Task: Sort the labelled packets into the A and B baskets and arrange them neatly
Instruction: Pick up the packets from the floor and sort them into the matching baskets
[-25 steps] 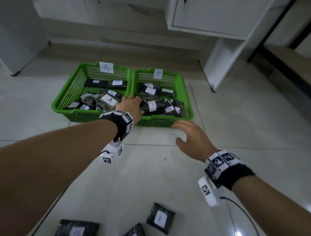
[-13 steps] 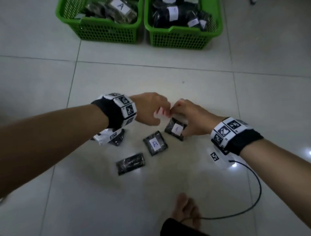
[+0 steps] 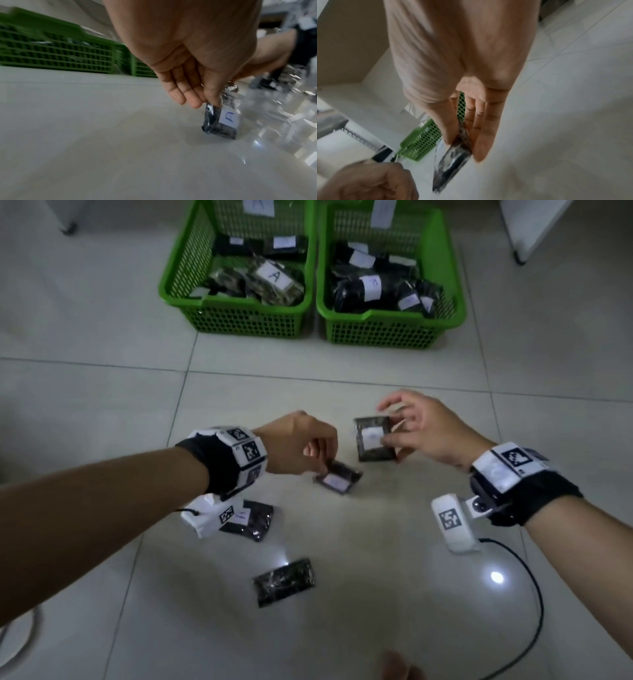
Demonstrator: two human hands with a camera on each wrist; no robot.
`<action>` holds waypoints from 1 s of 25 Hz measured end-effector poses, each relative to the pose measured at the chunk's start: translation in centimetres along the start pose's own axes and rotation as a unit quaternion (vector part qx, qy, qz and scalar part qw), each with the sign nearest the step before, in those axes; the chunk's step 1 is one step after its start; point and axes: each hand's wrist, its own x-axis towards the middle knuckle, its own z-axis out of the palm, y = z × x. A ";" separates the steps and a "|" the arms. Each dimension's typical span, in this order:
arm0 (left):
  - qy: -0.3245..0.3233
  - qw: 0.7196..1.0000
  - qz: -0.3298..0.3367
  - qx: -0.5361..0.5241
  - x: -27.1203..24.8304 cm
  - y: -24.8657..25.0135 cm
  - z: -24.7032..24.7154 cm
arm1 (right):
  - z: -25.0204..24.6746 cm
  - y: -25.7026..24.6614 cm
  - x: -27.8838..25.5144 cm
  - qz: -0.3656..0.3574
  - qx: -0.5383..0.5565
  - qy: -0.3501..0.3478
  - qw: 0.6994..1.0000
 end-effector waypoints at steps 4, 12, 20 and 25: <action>0.182 0.978 -0.067 -0.071 -0.5 -2.7 -7.2 | 0.0 -5.3 4.0 -0.074 0.093 0.077 0.990; 0.520 0.801 -0.225 -0.194 1.4 -10.0 -20.8 | 2.3 -16.0 16.6 -0.176 -0.025 0.206 0.962; 0.517 0.767 -0.345 -0.159 3.5 -14.1 -22.7 | 5.5 -15.4 22.7 -0.133 -0.249 0.266 0.922; 0.433 0.825 -0.352 -0.087 3.5 -13.2 -22.6 | 5.8 -14.7 23.4 -0.097 -0.371 0.213 0.899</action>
